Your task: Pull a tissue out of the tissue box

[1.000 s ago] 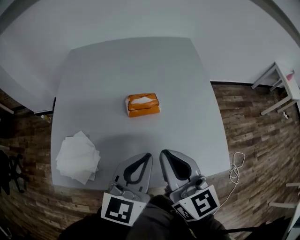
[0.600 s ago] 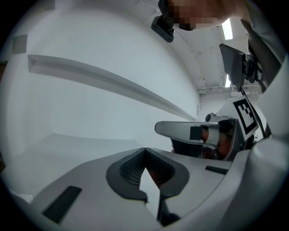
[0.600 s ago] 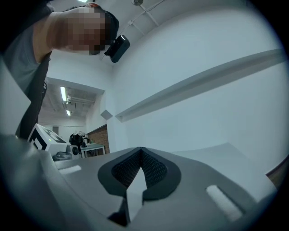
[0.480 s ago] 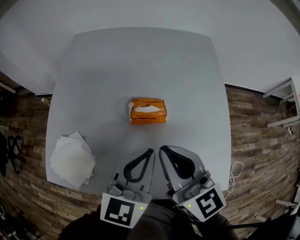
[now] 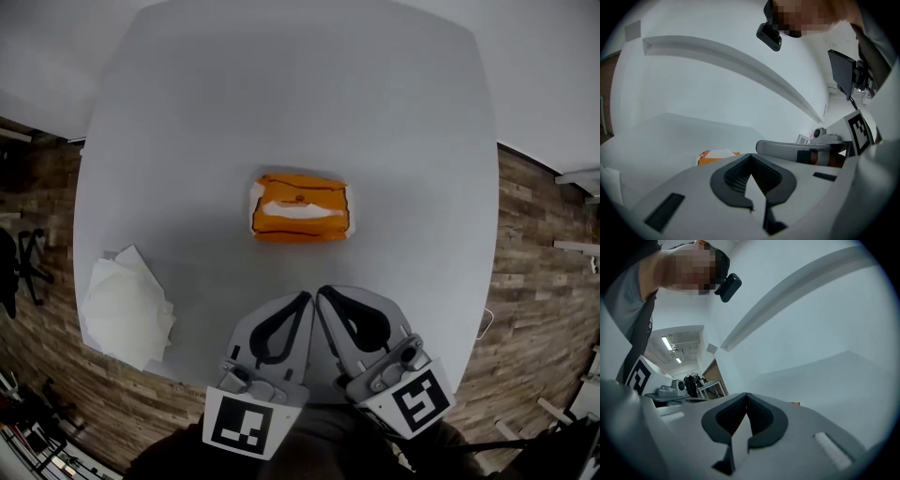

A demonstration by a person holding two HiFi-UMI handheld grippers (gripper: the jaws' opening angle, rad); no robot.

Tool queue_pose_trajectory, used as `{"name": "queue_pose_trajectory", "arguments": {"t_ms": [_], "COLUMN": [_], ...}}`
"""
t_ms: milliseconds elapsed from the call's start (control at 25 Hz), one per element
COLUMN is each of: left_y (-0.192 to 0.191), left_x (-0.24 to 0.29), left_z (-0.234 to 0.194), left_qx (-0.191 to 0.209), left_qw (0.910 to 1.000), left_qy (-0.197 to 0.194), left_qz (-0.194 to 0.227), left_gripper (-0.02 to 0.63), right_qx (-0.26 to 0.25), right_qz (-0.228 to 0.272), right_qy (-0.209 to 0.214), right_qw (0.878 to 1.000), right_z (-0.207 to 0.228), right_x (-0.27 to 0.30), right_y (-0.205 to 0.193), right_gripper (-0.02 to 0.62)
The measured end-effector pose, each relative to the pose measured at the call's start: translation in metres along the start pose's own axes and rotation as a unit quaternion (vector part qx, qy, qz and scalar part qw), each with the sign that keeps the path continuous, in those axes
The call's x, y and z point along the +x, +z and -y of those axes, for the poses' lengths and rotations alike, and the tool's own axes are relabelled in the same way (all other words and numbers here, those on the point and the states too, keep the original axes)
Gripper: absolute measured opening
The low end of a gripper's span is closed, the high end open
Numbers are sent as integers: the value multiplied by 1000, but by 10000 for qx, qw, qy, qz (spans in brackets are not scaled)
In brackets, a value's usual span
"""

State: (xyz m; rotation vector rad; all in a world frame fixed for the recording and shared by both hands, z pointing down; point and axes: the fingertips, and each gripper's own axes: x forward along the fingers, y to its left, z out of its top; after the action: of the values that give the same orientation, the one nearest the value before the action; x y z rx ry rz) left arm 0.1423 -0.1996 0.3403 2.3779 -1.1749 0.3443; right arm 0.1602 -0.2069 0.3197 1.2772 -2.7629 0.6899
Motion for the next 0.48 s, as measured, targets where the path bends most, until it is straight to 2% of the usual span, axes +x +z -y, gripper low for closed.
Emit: {"name": "queue_pose_trajectory", "arguments": {"t_ms": [280,480], "left_y": [8,6], "left_x": [36,54], "left_z": [-24,-41], "left_qx": [-307,-350], "left_qw": [9995,9992], "left_qy": [53,180], "left_qz": [-21,-118], "left_gripper": [0,0], "right_qx": [-159,-1301], "right_qz": [-28,-334], "right_qy": [-60,22], "right_qw": [9999,9909], "right_z": [29,45], "right_x": [27,48], "right_y": [2,6], "right_gripper": [12,77]}}
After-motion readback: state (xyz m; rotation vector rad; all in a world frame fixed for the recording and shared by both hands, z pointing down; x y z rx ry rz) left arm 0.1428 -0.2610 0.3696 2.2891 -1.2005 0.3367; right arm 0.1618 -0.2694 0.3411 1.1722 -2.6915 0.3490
